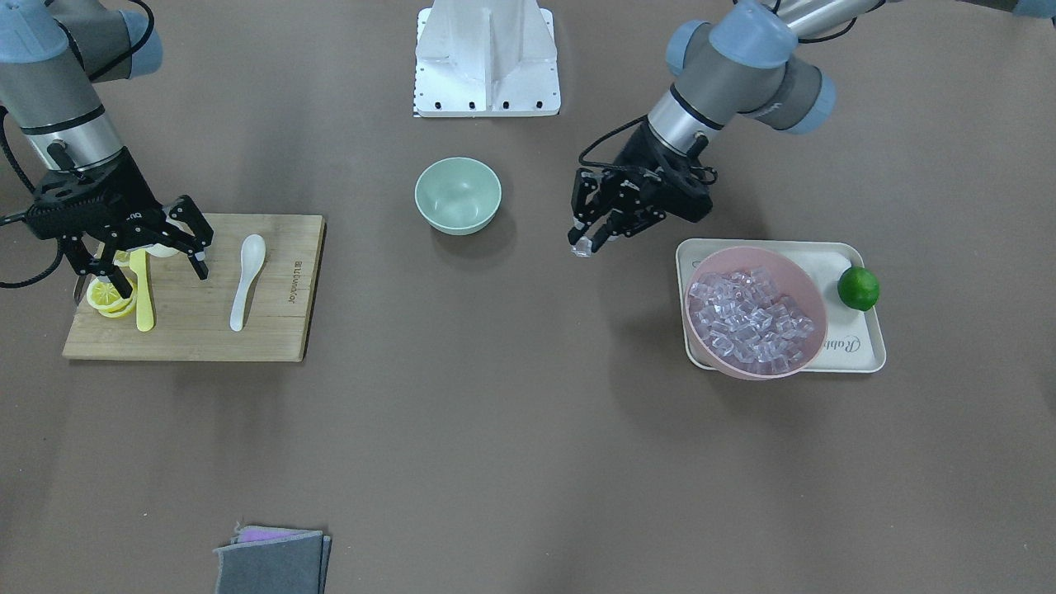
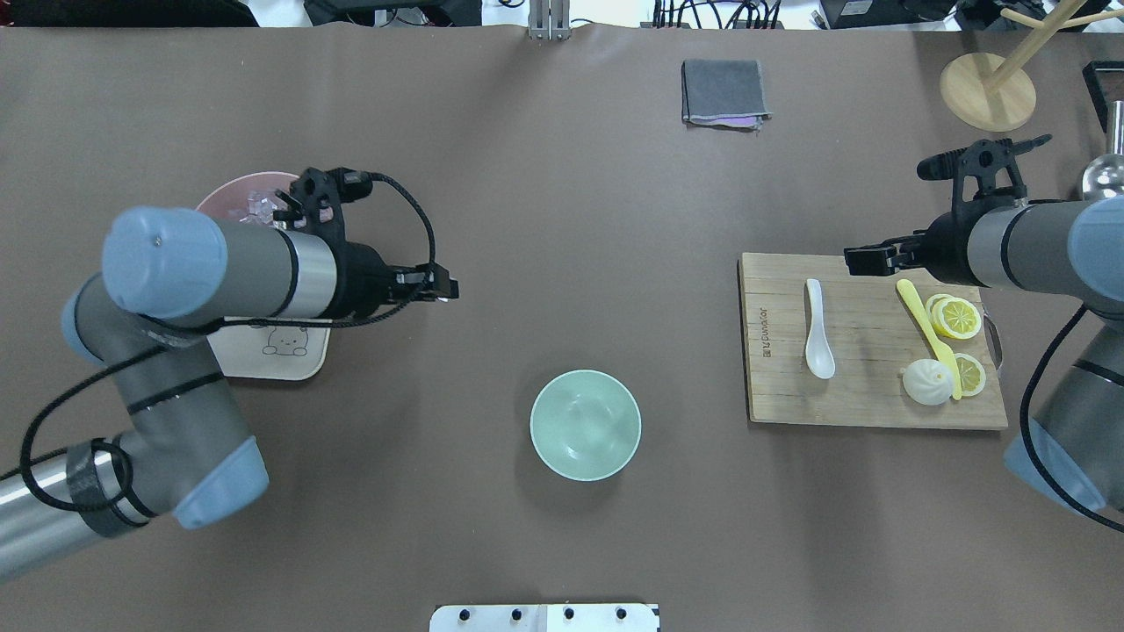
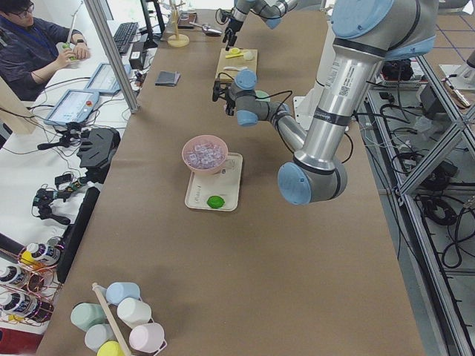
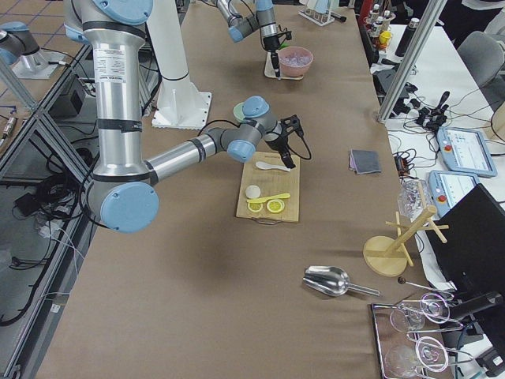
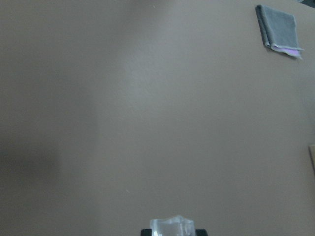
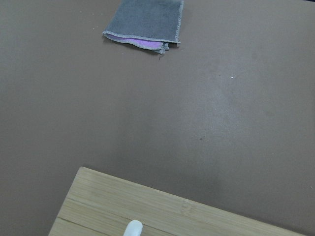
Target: Put spoon and ice into bowl
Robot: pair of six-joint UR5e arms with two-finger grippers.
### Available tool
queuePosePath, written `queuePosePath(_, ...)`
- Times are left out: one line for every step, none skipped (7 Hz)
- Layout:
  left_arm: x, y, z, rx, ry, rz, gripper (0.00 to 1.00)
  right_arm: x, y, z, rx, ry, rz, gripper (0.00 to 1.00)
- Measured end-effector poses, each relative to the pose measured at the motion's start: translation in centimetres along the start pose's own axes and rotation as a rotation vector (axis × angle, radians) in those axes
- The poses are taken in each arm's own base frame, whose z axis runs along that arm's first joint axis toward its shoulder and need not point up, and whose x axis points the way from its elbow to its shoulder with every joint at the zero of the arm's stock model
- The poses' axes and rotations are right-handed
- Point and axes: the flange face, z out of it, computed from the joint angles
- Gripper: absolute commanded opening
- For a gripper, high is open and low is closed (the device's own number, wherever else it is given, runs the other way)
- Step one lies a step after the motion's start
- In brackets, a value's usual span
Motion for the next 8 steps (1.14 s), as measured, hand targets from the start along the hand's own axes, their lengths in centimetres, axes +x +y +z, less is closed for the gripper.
queuePosePath(3.4, 4.7, 2.2, 0.028, 0.050, -0.018, 0.00, -0.3, 0.1, 0.1, 0.002, 0.001, -0.004, 1.00)
queuePosePath(6.6, 8.4, 4.1, 0.055, 0.083, -0.054, 0.00, -0.4, 0.1, 0.2, 0.004, 0.001, -0.006, 1.00)
queuePosePath(8.5, 10.7, 5.5, 0.062, 0.095, -0.088, 0.13, -0.5, 0.0, 0.2, 0.005, 0.001, -0.006, 1.00)
queuePosePath(8.9, 11.9, 6.5, 0.060, 0.089, -0.098, 0.68, -0.5, 0.0, 0.2, 0.006, 0.001, -0.007, 1.00)
queuePosePath(8.5, 12.5, 7.4, 0.057, 0.071, -0.096, 0.90, -0.6, 0.0, 0.3, 0.006, 0.000, -0.007, 1.00)
queuePosePath(7.8, 12.7, 8.3, 0.061, 0.049, -0.079, 0.97, -0.7, 0.0, 0.3, 0.006, -0.001, -0.008, 1.00)
queuePosePath(7.6, 12.7, 8.6, 0.071, 0.040, -0.049, 0.98, -0.7, 0.0, 0.3, 0.006, -0.001, -0.008, 1.00)
queuePosePath(8.1, 12.3, 7.9, 0.081, 0.053, -0.031, 0.98, -0.7, 0.0, 0.3, 0.005, -0.001, -0.005, 1.00)
